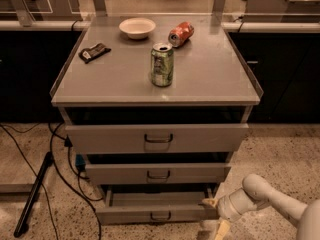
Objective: Open bottom drawer
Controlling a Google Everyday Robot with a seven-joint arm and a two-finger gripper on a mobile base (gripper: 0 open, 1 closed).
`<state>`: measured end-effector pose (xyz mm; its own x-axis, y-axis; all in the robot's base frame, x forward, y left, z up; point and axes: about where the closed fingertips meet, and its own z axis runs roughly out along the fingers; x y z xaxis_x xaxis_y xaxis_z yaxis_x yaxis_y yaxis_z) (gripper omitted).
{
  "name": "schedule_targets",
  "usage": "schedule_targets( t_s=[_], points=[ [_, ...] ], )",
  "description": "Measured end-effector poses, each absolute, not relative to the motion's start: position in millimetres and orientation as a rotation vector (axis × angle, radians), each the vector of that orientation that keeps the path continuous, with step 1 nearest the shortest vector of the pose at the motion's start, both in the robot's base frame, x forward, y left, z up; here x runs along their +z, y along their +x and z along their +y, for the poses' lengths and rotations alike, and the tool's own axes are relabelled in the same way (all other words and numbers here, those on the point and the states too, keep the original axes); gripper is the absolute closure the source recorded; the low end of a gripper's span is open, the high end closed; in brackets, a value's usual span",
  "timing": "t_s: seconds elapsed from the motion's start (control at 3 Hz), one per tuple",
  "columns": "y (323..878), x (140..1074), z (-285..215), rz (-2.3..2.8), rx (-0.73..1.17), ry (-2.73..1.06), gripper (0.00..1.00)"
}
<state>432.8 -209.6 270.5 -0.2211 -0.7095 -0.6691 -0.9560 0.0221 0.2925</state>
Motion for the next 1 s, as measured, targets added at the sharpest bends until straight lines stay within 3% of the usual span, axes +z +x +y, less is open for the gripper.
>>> schedule_targets(
  t_s=[1.0],
  points=[
    [467.2, 259.6, -182.0, 1.885, 0.877, -1.617, 0.0]
  ],
)
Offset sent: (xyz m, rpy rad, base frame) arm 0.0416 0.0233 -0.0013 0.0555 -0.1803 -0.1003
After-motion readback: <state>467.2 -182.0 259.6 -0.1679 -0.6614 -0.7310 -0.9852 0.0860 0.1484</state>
